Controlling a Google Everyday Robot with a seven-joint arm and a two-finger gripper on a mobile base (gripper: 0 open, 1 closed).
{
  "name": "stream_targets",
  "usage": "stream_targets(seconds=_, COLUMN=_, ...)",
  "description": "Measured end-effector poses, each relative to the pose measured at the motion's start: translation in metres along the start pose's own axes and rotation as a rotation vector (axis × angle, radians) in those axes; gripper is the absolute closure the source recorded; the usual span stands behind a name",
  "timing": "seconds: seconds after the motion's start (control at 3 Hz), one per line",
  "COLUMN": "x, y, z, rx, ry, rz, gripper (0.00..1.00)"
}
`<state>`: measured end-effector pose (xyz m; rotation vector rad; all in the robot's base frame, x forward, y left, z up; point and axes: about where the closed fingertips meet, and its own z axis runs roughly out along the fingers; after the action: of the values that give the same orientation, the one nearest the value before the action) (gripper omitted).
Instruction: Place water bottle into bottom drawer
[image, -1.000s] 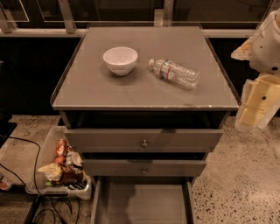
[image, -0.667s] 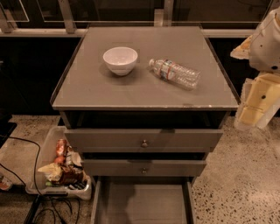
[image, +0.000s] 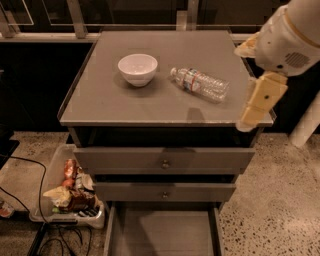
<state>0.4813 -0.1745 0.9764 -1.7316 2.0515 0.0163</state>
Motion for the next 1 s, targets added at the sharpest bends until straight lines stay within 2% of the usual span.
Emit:
stream_targets(seconds=0.33, x=-0.023, y=-0.021, z=0.014, rx=-0.009, ry=-0.090, rz=-0.003, gripper=0.00)
stream_targets(seconds=0.67, x=-0.042, y=-0.044, z=0.025, rx=-0.003, ry=-0.225, rz=0.031, gripper=0.00)
stream_targets(seconds=1.0, x=-0.054, y=-0.061, z=0.033, rx=0.016, ry=-0.299, rz=0.081, gripper=0.00)
